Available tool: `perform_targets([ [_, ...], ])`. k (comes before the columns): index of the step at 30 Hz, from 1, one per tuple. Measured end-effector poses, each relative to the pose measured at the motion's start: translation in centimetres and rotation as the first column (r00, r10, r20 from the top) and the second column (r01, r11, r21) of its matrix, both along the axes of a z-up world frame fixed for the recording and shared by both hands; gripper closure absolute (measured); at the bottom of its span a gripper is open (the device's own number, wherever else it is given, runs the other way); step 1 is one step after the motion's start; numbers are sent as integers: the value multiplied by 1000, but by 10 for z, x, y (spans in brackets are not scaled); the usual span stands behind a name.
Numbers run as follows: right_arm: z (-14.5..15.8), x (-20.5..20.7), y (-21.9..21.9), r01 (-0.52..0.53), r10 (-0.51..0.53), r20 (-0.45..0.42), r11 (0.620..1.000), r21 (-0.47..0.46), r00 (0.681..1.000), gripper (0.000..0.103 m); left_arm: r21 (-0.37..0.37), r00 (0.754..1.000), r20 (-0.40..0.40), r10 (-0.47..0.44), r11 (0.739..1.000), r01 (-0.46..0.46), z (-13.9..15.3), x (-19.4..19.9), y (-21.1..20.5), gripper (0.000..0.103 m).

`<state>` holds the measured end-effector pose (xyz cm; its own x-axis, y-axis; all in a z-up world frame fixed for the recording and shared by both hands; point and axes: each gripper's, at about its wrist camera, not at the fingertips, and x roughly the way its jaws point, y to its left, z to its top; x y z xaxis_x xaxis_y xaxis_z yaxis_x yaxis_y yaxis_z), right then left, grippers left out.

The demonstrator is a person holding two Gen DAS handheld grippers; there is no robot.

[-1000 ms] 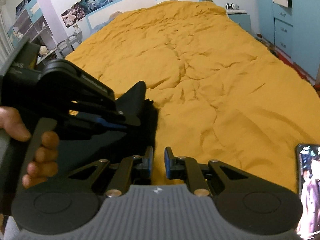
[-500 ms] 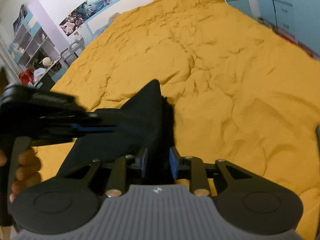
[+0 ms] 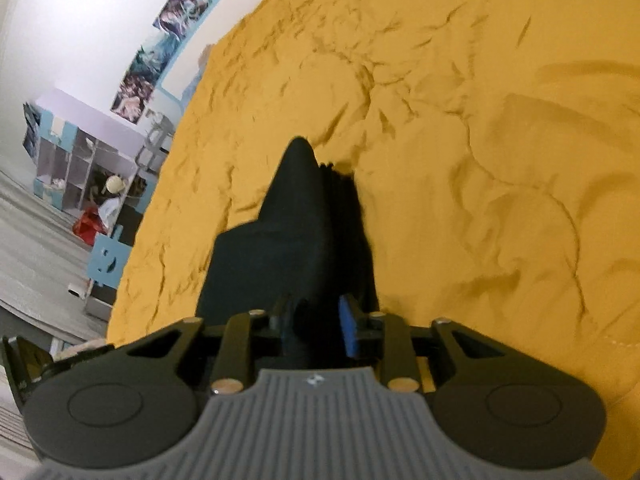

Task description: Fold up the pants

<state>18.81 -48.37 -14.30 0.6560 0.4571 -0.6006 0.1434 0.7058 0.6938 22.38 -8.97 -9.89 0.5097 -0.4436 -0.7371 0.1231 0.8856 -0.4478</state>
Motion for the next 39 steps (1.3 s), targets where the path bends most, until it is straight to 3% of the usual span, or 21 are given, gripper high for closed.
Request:
perform_targets([
  [5, 46, -3, 12, -24, 31, 103, 997, -69, 994, 101, -32, 1000, 7, -1, 999, 2, -2, -4, 12, 93],
  [7, 56, -7, 16, -33, 46, 102, 991, -127, 994, 101, -35, 1000, 14, -20, 999, 21, -3, -3, 10, 93],
  [12, 12, -1, 17, -10, 7, -12, 974, -228, 1000, 101, 20, 997, -13, -70, 997, 70, -21, -1, -2, 94],
  [15, -6, -2, 16, 7, -12, -21, 975, -222, 1000, 101, 81, 996, -53, -70, 994, 75, -39, 2, -3, 97],
  [19, 4, -2, 19, -20, 16, -15, 953, -303, 1000, 97, 36, 996, -68, -56, 998, 58, -35, 5, 6, 97],
  [21, 14, 1, 23, -32, 36, 3, 932, -360, 999, 87, 2, 998, -31, -63, 998, 63, -23, 8, 11, 97],
  [25, 39, 14, 27, -26, 68, 81, 898, -439, 994, 87, -36, 997, 60, -57, 998, 60, -4, 27, 13, 97],
  [30, 50, 48, 32, -18, 105, 160, 882, -472, 982, 93, -111, 992, 102, -76, 990, 87, 0, 67, -4, 97],
  [34, 44, 85, 45, -43, 139, 162, 870, -491, 977, 95, -77, 988, 112, -106, 990, 115, -13, 89, -31, 97],
  [37, 29, 103, 49, -43, 142, 147, 845, -533, 979, 97, -43, 992, 96, -80, 996, 84, -31, 99, -35, 97],
  [39, 15, 112, 48, -38, 123, 120, 839, -543, 985, 103, -50, 996, 78, -51, 997, 56, -43, 105, -30, 98],
])
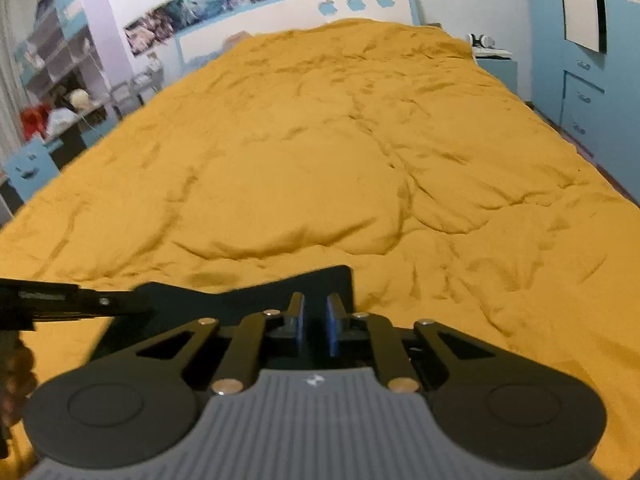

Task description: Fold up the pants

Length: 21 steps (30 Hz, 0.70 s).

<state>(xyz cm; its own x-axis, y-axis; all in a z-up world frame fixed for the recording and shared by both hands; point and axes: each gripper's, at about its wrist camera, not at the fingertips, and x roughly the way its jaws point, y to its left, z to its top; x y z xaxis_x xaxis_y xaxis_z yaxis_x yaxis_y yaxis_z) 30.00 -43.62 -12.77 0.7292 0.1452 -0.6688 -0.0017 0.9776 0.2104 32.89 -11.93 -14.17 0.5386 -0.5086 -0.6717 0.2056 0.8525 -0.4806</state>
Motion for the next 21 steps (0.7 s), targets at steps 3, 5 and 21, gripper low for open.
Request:
perform_targets([
  [3, -20, 8, -6, 27, -26, -44, 1000, 13, 999, 103, 0, 1000, -11, 13, 1000, -13, -15, 7, 6, 98],
  [5, -30, 10, -7, 32, -31, -61, 999, 18, 998, 103, 16, 1000, -6, 13, 1000, -13, -21, 9, 8, 97],
  [21, 3, -40, -8, 72, -72, -9, 997, -27, 997, 101, 22, 988, 16, 152, 988, -152, 21, -21, 56, 97],
])
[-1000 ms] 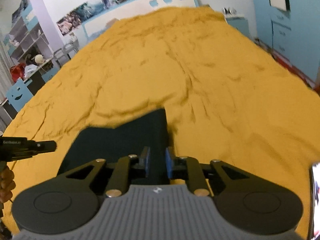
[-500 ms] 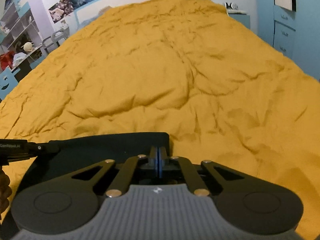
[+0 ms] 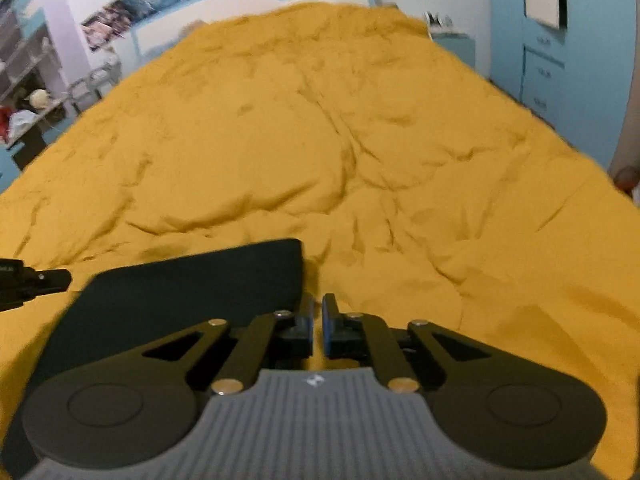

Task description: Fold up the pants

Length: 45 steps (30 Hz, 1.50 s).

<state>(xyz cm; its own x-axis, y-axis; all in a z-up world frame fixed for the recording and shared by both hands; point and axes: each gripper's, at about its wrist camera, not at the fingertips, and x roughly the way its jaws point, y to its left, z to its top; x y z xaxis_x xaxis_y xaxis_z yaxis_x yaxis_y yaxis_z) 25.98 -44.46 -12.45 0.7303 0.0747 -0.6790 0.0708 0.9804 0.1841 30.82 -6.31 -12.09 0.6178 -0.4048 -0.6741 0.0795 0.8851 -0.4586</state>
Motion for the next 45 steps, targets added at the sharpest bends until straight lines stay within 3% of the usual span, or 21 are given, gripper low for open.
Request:
perform_targets([
  [4, 19, -41, 13, -42, 42, 46, 999, -21, 998, 95, 1, 997, 41, -70, 998, 70, 21, -42, -3, 97],
  [6, 24, -59, 21, -63, 64, 57, 998, -31, 996, 83, 8, 992, 51, -114, 993, 114, 28, -62, -9, 97],
  [12, 16, -105, 49, -124, 128, 24, 986, -113, 992, 83, 49, 973, 39, -227, 973, 225, 26, -110, -26, 92],
  [17, -3, -121, 58, -147, 145, -21, 978, -149, 989, 82, 60, 968, -40, -248, 966, 250, -1, -130, -29, 92],
  [23, -7, -123, 55, -146, 142, -36, 980, -136, 989, 82, -46, 963, -132, -234, 972, 230, -15, -136, -9, 92],
  [28, -1, -125, 46, -128, 125, -46, 990, -55, 991, 79, -72, 956, -131, -263, 964, 255, -7, -141, -2, 92],
  [32, 13, -118, 27, -75, 76, -16, 996, 56, 997, 59, -139, 969, -44, -245, 962, 237, 8, -133, 8, 72],
  [34, 14, -109, 13, -36, 39, -21, 990, 137, 999, 55, -160, 978, -31, -207, 967, 199, 11, -121, 12, 70],
  [36, 11, -100, -1, 3, 6, -39, 973, 230, 999, 54, -203, 984, -30, -174, 965, 165, 7, -108, 13, 62],
  [39, 3, -87, -17, 48, -29, -63, 945, 325, 998, 54, -297, 992, -23, -127, 948, 114, -5, -90, 16, 61],
  [45, -24, -60, -43, 134, -75, -136, 855, 502, 988, 53, -418, 988, -117, -97, 908, 39, -39, -50, 19, 61],
])
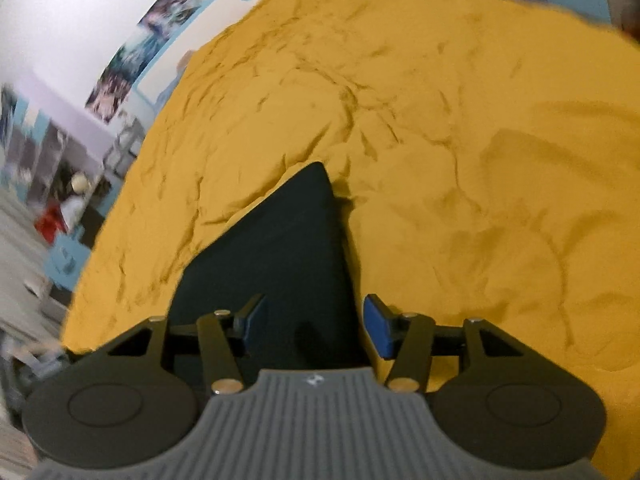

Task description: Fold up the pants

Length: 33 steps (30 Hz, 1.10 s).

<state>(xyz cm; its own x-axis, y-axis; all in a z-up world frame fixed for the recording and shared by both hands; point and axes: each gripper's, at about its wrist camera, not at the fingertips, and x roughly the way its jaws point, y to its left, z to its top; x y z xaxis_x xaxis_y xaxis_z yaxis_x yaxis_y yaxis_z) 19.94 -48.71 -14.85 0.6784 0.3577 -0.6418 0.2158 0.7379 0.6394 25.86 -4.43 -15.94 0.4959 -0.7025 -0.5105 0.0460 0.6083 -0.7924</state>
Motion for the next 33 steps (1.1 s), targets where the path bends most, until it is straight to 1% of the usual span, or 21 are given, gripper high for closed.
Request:
perform_targets([
  [3, -15, 14, -7, 15, -14, -30, 998, 56, 999, 53, -59, 999, -43, 20, 998, -22, -14, 12, 3, 60],
  [6, -31, 25, -15, 33, -26, -49, 990, 136, 998, 53, -86, 996, -81, 25, 996, -32, -27, 22, 5, 60],
  [10, -46, 38, -25, 46, -32, -66, 974, 220, 997, 54, -118, 994, -101, 38, 992, -50, -36, 30, 7, 61],
  [12, -50, 43, -26, 41, -25, -71, 971, 236, 997, 54, -132, 993, -103, 62, 988, -76, -35, 31, 11, 61],
  [13, -51, 45, -26, 35, -19, -71, 971, 236, 997, 54, -121, 993, -91, 75, 989, -86, -31, 30, 14, 60],
  [14, -52, 47, -26, 29, -13, -70, 972, 234, 997, 54, -101, 994, -73, 84, 991, -91, -27, 30, 16, 58],
  [15, -52, 47, -25, 24, -8, -68, 973, 232, 998, 54, -68, 994, -59, 94, 993, -98, -23, 30, 17, 51],
  [16, -54, 48, -25, 21, -5, -66, 972, 233, 998, 54, -35, 994, -59, 92, 995, -94, -21, 31, 18, 47],
  [17, -55, 49, -25, 20, -5, -64, 971, 236, 998, 54, -10, 995, -68, 78, 997, -79, -22, 34, 17, 46],
  [20, -59, 50, -25, 21, -7, -58, 967, 253, 998, 54, 11, 996, -85, 32, 999, -31, -31, 38, 11, 45],
  [23, -60, 50, -24, 14, 0, -54, 969, 246, 999, 56, -11, 995, -94, 25, 1000, -26, -38, 41, 6, 45],
  [25, -61, 51, -24, 8, 4, -50, 970, 243, 999, 58, -18, 995, -100, 20, 1000, -22, -44, 43, 3, 46],
  [29, -66, 50, -26, 10, 1, -42, 963, 269, 999, 64, -34, 994, -109, 26, 999, -30, -51, 44, -2, 54],
  [30, -66, 48, -25, 8, 2, -37, 963, 270, 999, 68, -36, 994, -108, 30, 999, -34, -50, 43, -5, 60],
  [32, -64, 47, -23, 1, 8, -31, 964, 266, 999, 71, -20, 994, -99, 36, 999, -38, -45, 41, -10, 62],
  [33, -62, 47, -22, 0, 8, -30, 965, 261, 1000, 75, 3, 996, -85, 39, 999, -39, -41, 39, -12, 65],
])
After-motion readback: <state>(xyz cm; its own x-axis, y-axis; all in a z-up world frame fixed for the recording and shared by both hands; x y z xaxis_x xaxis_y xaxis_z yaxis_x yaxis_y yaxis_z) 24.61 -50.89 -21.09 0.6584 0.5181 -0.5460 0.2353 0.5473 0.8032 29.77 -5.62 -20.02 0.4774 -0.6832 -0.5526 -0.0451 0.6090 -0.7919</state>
